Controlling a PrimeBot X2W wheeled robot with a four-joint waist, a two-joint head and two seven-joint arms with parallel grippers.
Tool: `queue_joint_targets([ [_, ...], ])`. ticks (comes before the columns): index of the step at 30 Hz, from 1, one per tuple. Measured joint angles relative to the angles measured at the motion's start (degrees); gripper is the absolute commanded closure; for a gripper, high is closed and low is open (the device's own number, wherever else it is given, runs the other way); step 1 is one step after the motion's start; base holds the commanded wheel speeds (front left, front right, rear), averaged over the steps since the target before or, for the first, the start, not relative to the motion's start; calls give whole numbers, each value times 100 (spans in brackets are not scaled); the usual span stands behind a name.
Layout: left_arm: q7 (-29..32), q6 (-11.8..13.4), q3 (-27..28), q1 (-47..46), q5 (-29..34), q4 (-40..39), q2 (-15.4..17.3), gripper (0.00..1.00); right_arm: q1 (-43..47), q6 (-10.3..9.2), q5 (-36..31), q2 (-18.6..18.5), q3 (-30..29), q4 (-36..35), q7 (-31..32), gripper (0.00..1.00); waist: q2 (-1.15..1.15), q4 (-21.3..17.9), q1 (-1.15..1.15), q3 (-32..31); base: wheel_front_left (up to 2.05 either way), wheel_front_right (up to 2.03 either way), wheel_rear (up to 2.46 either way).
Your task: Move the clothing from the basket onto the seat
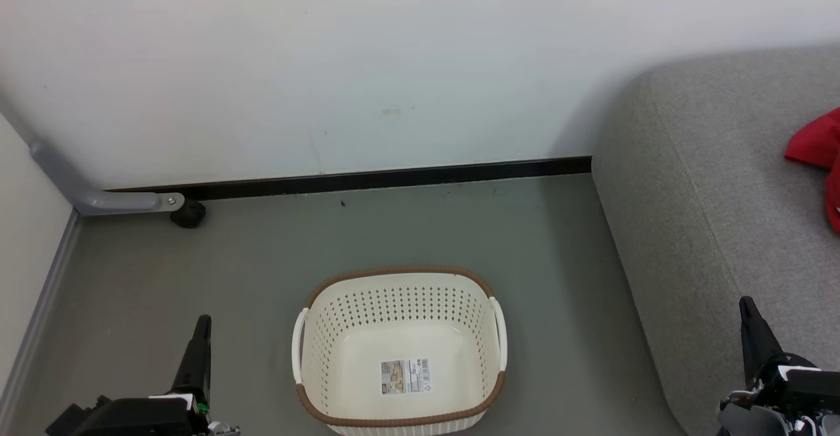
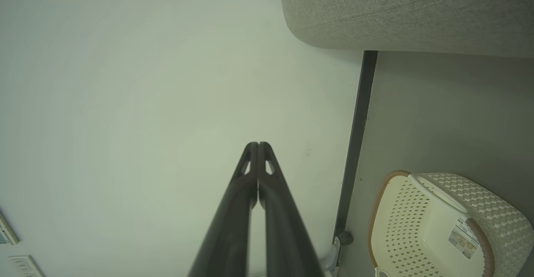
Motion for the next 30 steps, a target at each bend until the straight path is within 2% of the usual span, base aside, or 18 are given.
queue_joint_targets([
  [30,-1,0,0,0,-1,-12,0,100,-9,0,2,2,1,-1,0,100,0,0,0,1,0,0,0],
])
